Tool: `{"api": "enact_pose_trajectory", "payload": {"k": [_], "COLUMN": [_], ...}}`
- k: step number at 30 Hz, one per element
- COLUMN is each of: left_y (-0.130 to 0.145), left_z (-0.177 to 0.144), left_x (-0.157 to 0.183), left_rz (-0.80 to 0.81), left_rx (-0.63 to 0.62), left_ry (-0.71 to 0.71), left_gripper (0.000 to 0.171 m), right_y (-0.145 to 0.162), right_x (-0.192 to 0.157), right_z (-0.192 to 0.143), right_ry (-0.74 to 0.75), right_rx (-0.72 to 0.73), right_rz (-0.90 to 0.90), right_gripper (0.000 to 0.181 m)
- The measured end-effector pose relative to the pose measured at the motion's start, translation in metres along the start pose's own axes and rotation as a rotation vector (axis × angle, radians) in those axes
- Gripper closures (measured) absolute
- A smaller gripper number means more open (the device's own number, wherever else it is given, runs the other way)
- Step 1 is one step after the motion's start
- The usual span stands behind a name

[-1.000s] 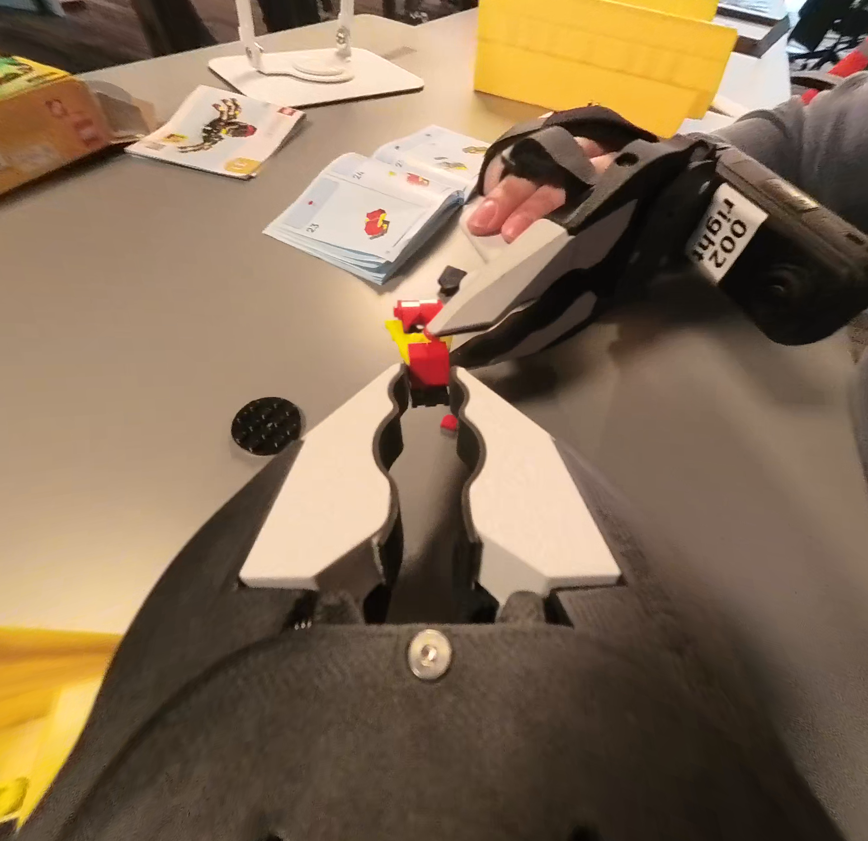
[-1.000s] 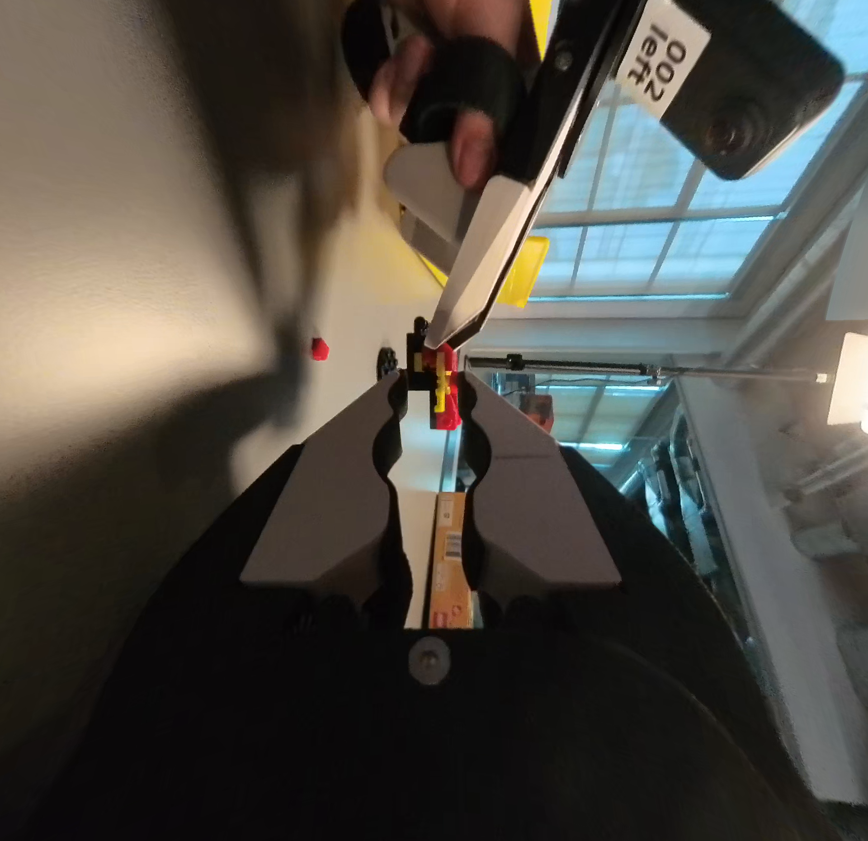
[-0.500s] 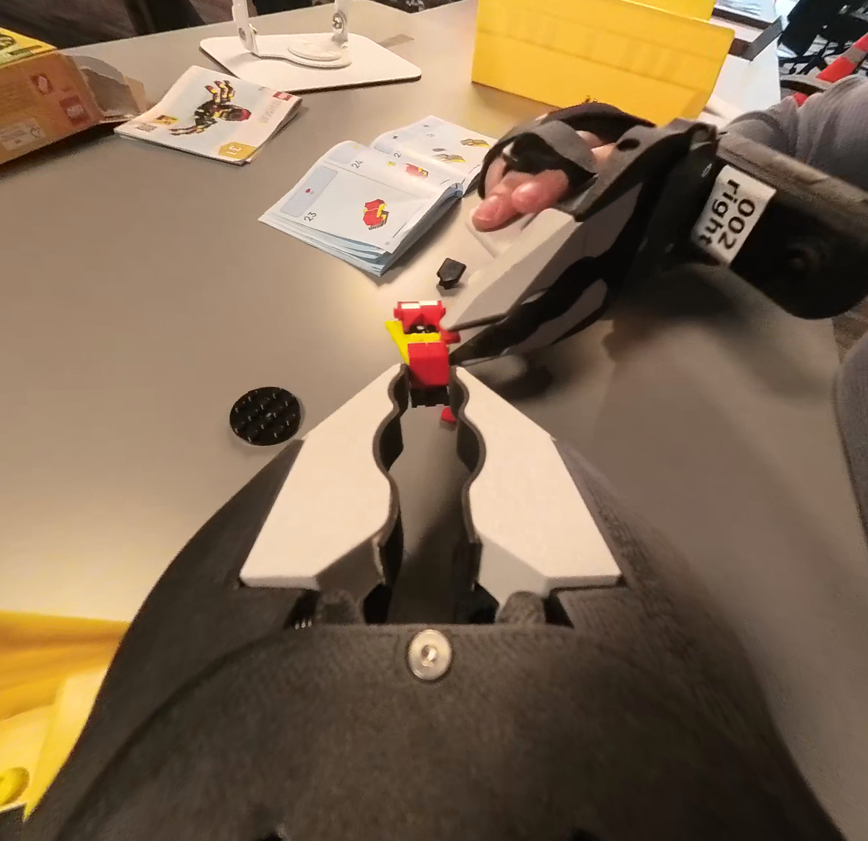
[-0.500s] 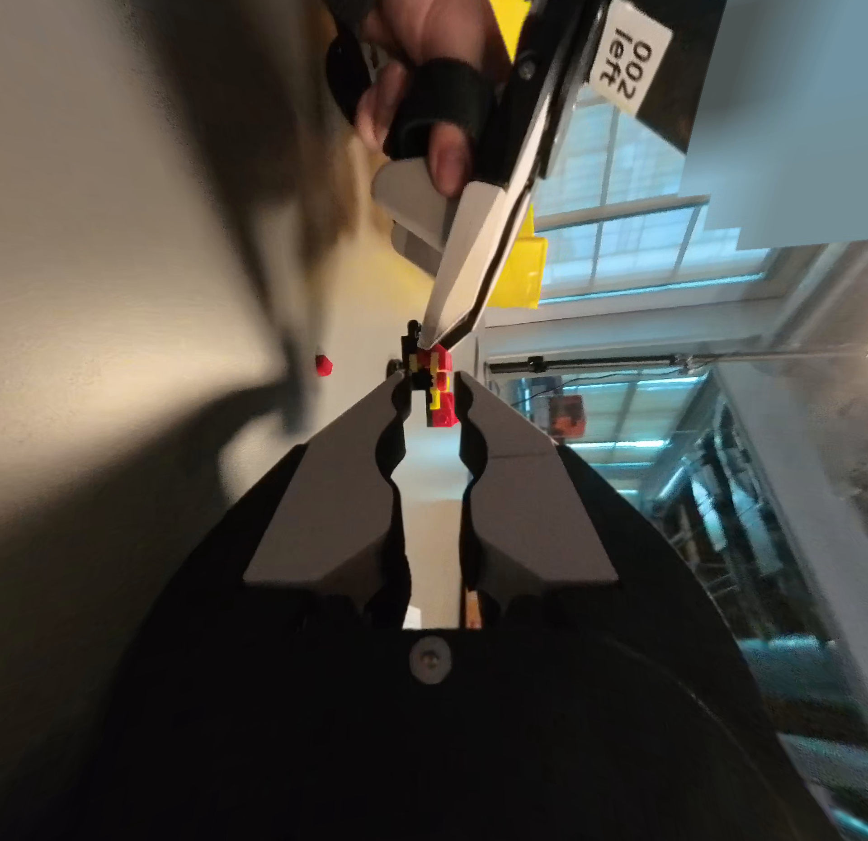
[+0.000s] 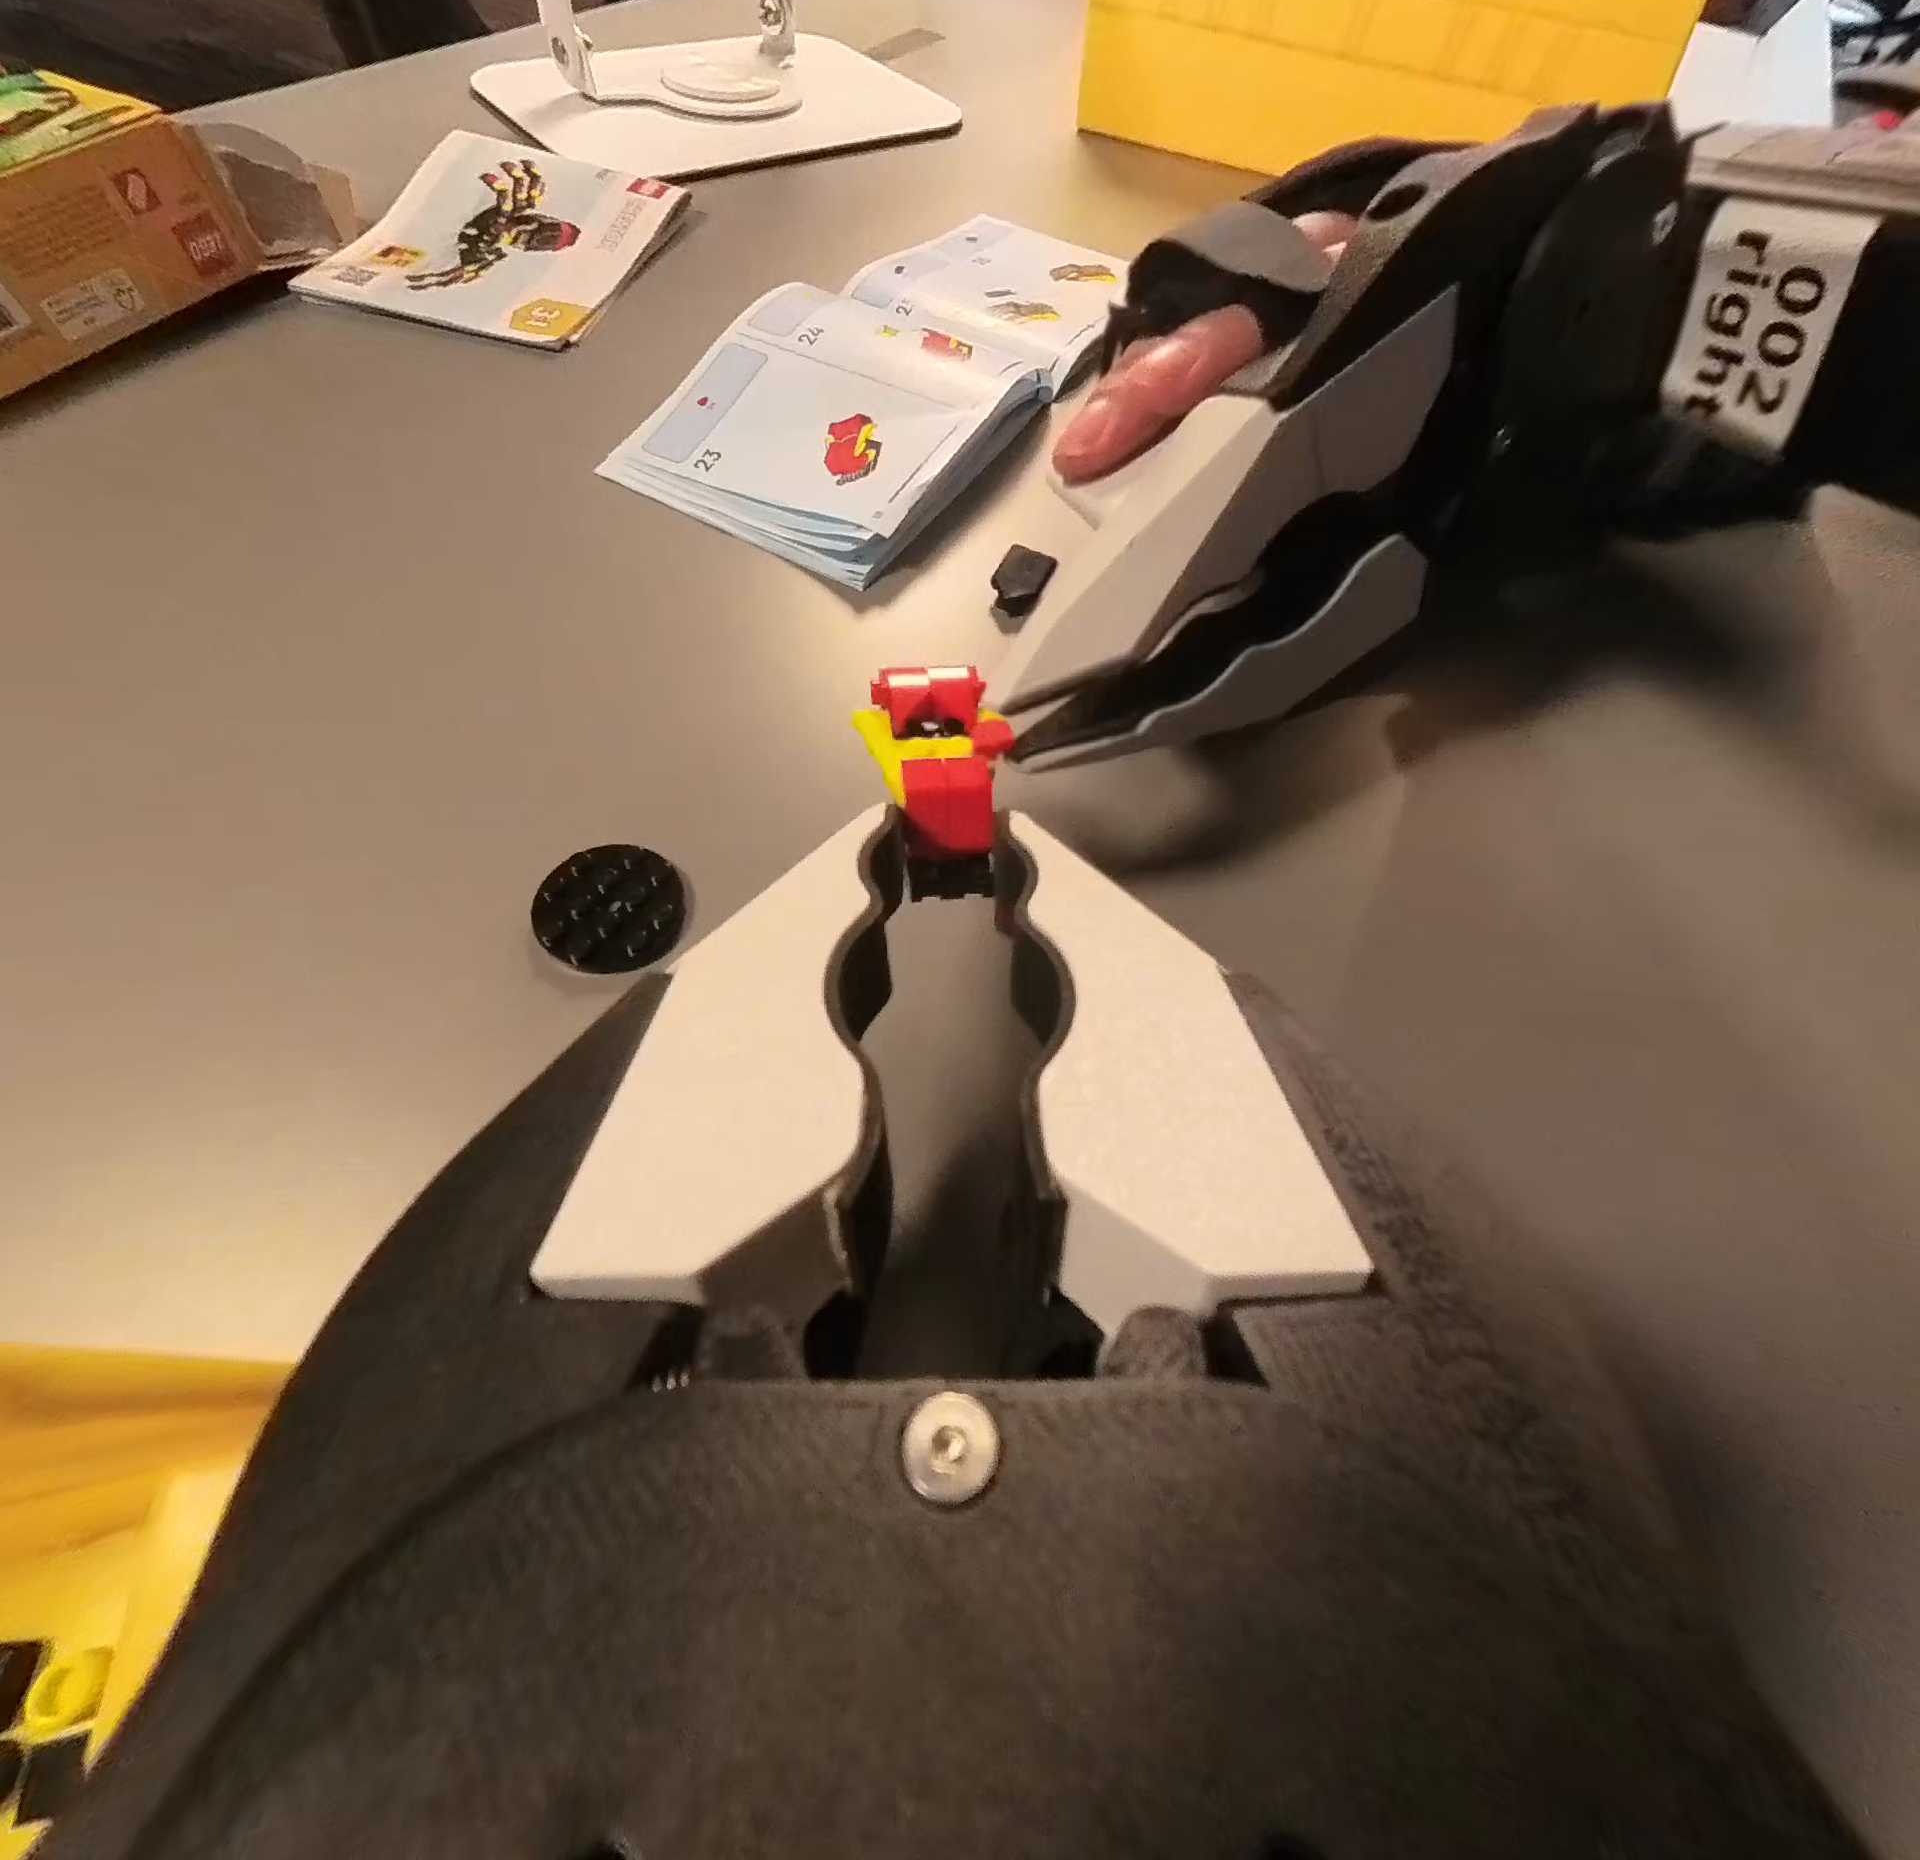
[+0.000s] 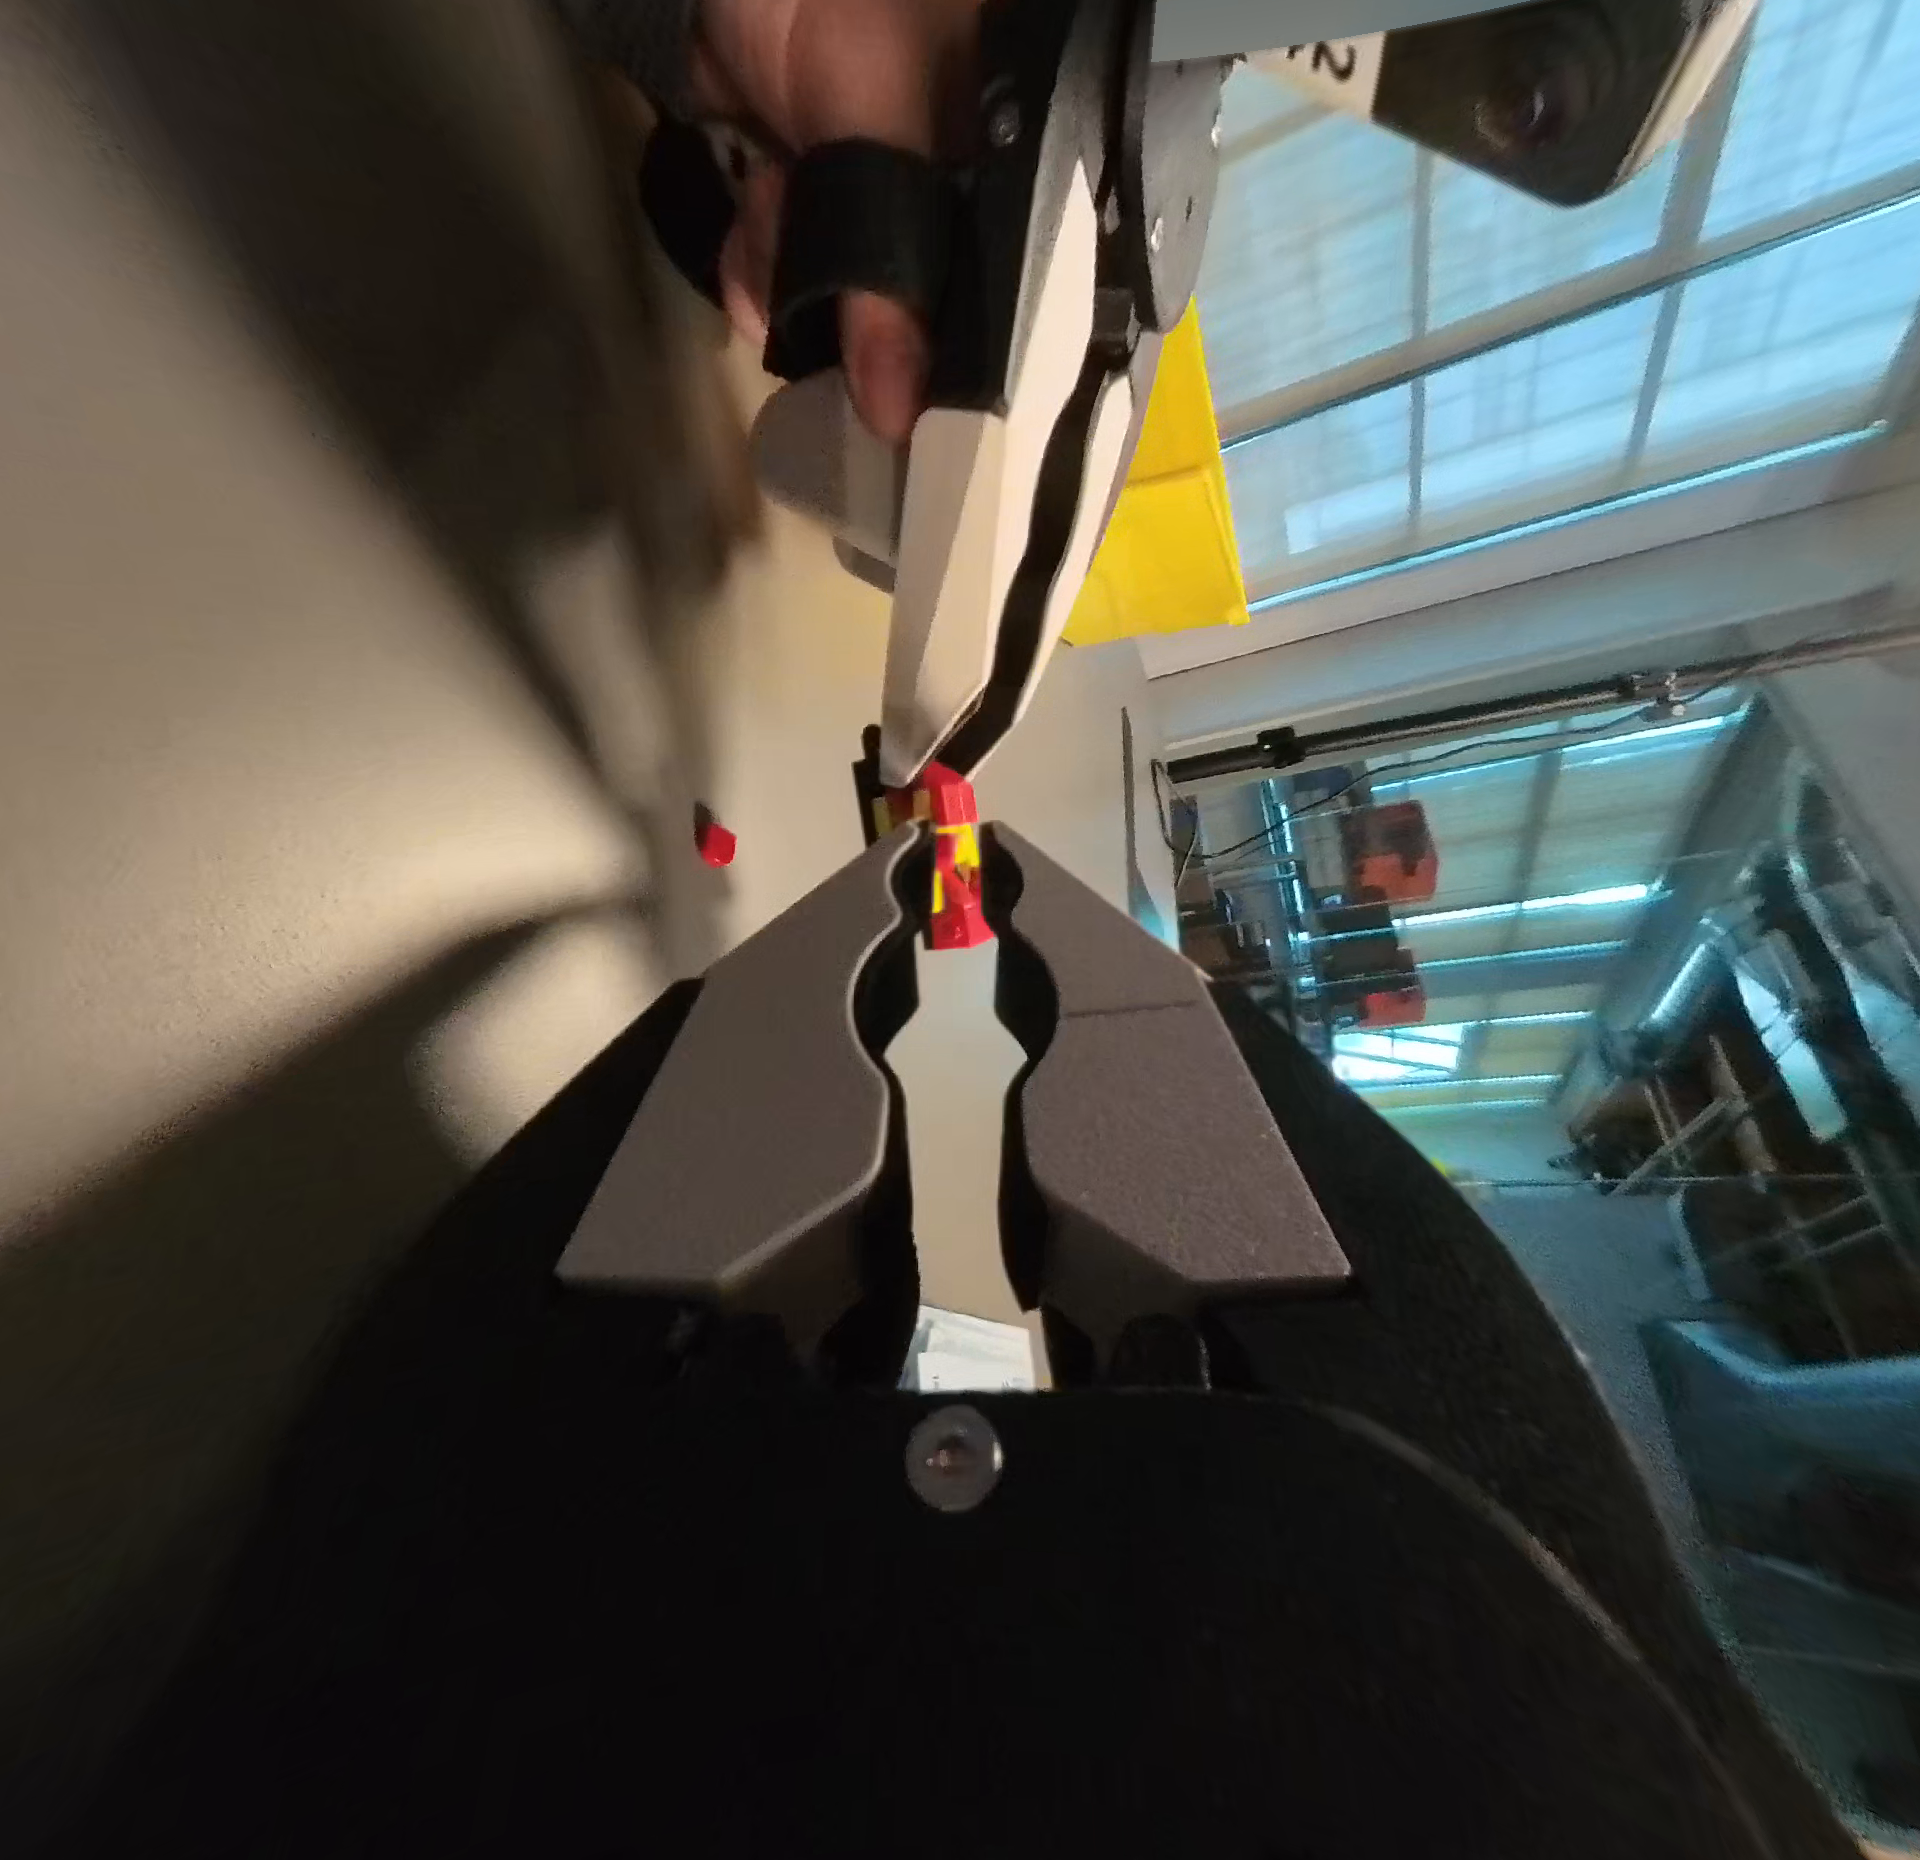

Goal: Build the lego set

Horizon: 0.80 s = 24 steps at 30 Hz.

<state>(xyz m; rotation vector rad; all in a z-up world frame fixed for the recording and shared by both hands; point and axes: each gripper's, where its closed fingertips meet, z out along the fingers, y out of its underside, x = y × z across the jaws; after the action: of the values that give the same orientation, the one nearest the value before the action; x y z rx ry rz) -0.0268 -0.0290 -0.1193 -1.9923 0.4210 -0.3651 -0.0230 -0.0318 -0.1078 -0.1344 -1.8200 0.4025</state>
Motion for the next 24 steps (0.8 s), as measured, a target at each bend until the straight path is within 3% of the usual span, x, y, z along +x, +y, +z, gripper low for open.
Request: {"api": "enact_pose_trajectory", "payload": {"k": [4,10,17,20,24], "left_y": [0.002,0.006,0.008,0.008,0.009], "left_z": [0.000,-0.001,0.000,0.000,0.000], "left_x": [-0.003,-0.008,-0.006,-0.005,-0.005], "left_rz": [0.017,0.045,0.074,0.080,0.084], "left_rx": [-0.012,-0.036,-0.051,-0.054,-0.056], "left_ry": [-0.028,-0.069,-0.069,-0.068,-0.067], "left_gripper": [0.155,0.155,0.155,0.155,0.155], "right_y": [0.003,0.012,0.017,0.023,0.030], "right_x": [-0.003,-0.046,-0.054,-0.050,-0.045], "right_z": [-0.003,-0.019,-0.031,-0.034,-0.036], "right_ry": [-0.012,-0.311,-0.436,-0.449,-0.440], "right_rx": [-0.020,0.043,0.066,0.003,-0.145], "right_rz": [-0.041,-0.125,-0.076,0.035,0.372], "right_gripper": [0.181,0.181,0.181,0.173,0.167]}}
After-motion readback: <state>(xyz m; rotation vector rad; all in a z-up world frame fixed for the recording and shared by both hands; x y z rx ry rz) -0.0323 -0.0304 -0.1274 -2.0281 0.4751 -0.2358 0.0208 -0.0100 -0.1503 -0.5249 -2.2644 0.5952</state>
